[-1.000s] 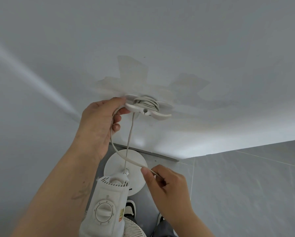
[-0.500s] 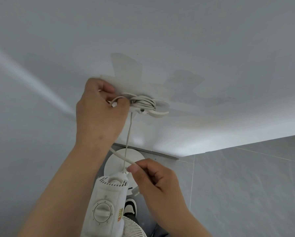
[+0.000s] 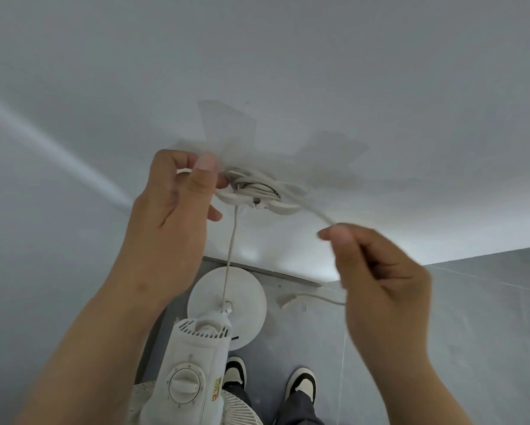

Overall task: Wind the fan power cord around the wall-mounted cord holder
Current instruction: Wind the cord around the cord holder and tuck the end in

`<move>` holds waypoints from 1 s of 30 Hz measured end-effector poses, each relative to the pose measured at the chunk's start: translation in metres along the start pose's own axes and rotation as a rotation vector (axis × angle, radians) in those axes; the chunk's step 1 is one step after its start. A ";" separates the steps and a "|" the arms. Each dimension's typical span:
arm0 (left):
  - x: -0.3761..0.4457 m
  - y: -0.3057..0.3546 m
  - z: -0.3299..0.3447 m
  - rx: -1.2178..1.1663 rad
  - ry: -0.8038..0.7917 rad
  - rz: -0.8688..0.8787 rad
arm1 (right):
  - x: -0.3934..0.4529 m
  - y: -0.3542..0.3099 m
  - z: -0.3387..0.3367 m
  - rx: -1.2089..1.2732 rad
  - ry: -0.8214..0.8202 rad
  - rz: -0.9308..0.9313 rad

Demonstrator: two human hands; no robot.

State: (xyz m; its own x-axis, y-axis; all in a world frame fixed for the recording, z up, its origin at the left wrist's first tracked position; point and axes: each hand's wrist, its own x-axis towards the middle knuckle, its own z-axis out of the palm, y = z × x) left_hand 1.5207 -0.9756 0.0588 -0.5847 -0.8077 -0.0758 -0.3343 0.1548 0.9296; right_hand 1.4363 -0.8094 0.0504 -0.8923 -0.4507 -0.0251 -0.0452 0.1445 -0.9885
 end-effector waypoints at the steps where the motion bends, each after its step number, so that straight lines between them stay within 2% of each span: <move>1: -0.001 -0.002 0.001 -0.003 -0.010 -0.009 | 0.005 -0.001 -0.005 -0.022 0.060 -0.006; 5: -0.007 -0.012 0.005 0.096 -0.004 0.023 | 0.016 0.009 -0.016 -0.055 0.235 0.110; 11: -0.017 -0.011 0.016 0.368 0.074 0.150 | 0.023 0.023 -0.014 -0.113 0.293 0.200; 14: -0.025 -0.013 0.026 0.504 0.139 0.266 | 0.025 0.028 -0.011 -0.133 0.279 0.216; 18: -0.037 -0.015 0.045 0.605 0.107 0.325 | 0.025 0.035 -0.011 -0.143 0.243 0.248; 24: -0.041 -0.024 0.053 0.713 0.016 0.310 | 0.025 0.049 -0.009 -0.139 0.169 0.353; 30: -0.039 -0.026 0.052 0.680 0.031 0.328 | 0.023 0.069 0.009 -0.065 0.002 0.528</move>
State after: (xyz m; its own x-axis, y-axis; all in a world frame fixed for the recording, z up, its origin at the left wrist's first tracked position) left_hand 1.5137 -0.9183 0.0189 -0.7153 -0.6735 0.1861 -0.5347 0.6991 0.4748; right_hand 1.4171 -0.8176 -0.0202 -0.8017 -0.3003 -0.5169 0.3829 0.4060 -0.8298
